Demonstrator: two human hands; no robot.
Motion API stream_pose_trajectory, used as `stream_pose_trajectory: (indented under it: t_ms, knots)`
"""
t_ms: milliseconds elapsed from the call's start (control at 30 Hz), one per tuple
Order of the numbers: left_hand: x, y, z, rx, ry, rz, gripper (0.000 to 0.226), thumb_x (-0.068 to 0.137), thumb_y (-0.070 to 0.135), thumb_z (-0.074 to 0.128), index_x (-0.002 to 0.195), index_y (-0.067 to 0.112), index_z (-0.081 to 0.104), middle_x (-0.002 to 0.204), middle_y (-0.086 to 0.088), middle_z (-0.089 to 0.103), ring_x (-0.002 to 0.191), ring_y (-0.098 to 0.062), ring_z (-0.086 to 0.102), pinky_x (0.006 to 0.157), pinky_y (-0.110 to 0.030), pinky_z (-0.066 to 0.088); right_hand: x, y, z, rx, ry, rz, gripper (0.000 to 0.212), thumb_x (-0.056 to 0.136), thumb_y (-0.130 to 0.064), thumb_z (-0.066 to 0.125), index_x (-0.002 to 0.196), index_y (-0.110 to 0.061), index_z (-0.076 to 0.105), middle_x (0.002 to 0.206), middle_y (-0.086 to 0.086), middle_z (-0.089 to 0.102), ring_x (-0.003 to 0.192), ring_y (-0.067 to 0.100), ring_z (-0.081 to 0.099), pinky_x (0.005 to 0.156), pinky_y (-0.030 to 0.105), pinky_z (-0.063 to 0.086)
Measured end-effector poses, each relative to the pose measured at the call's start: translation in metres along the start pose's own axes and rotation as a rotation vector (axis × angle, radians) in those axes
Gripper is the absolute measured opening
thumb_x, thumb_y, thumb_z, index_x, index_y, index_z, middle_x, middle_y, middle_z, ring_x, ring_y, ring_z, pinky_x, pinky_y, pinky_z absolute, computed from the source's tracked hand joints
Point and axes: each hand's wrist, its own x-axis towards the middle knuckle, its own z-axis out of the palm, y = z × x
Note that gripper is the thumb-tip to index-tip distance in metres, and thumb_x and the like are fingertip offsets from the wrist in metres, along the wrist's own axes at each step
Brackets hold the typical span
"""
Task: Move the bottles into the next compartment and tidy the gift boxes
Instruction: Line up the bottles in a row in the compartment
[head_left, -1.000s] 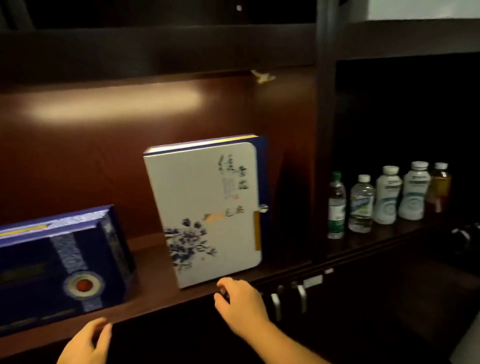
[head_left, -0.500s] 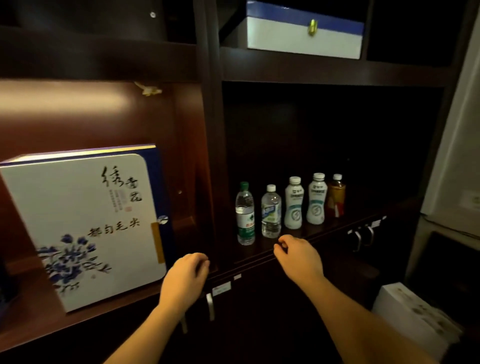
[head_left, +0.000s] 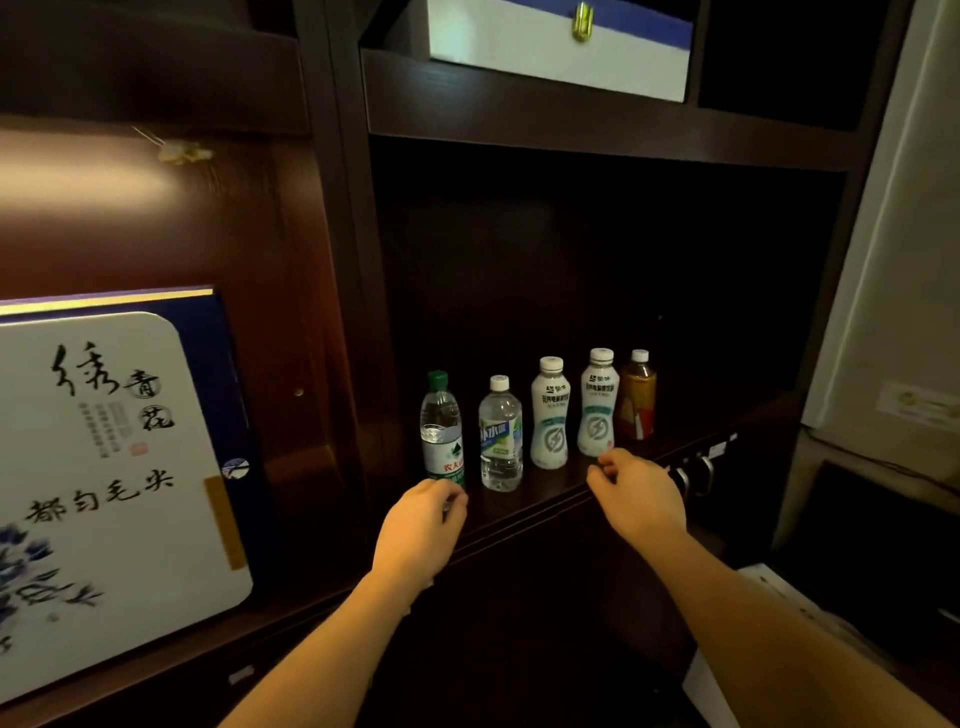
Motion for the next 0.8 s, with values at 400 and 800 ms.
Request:
stream_pose_trajectory:
  t_ms: [400,800]
  knots:
    - [0.050,-0.011,0.079,0.115,0.169,-0.457,0.037,0.089,0.034,0.060,0.119,0.014,0.052,0.112,-0.003,0.059,0.079,-0.014,0.059,0.062,-0.024,0.043,0.117,0.030,0.098,0.211,-0.288,-0.191,0.044,0.087,-0.044,0.061,0.118,-0.014,0.065,0.112,0.009,0.070,0.097,0.027,0.065,0.076,0.034,0.053]
    - [0.062,-0.034,0.140,-0.052,0.371,-0.877,0.103,0.066,0.056,0.076,0.145,0.017,0.022,0.150,-0.008,0.035,0.131,-0.027,0.044,0.096,-0.043,0.046,0.119,0.030,0.172,0.538,-0.465,-0.213,0.068,0.069,-0.054,0.077,0.124,-0.025,0.049,0.117,-0.002,0.061,0.110,0.018,0.058,0.085,0.038,0.053]
